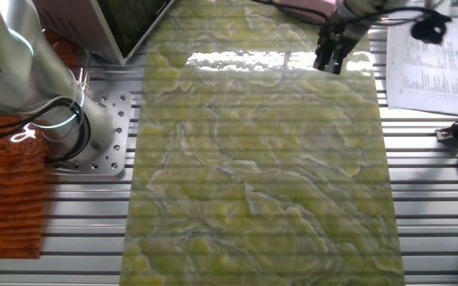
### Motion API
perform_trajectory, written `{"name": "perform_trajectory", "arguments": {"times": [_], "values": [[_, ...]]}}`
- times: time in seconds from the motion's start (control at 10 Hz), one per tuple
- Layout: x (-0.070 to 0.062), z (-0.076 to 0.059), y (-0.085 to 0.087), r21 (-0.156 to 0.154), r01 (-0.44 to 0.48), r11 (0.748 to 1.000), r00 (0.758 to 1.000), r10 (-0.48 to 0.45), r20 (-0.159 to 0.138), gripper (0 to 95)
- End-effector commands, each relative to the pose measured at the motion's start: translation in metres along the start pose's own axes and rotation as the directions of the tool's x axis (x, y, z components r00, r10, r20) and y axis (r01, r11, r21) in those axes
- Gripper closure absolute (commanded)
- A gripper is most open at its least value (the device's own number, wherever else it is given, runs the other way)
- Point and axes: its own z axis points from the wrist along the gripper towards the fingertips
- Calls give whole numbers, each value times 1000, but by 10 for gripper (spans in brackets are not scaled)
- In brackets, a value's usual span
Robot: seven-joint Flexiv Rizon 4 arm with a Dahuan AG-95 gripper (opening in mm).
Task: Open the microwave door
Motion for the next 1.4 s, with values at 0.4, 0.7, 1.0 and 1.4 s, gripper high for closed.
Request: {"name": "perform_trajectory", "arguments": {"times": [0.4,0.7,1.0,1.4], "values": [[3,2,16,30,82,996,995,-84,52,950],[5,11,25,128,71,989,983,-91,158,950],[6,12,27,11,123,992,986,-123,114,950],[6,12,27,36,282,959,956,-284,74,950]]}}
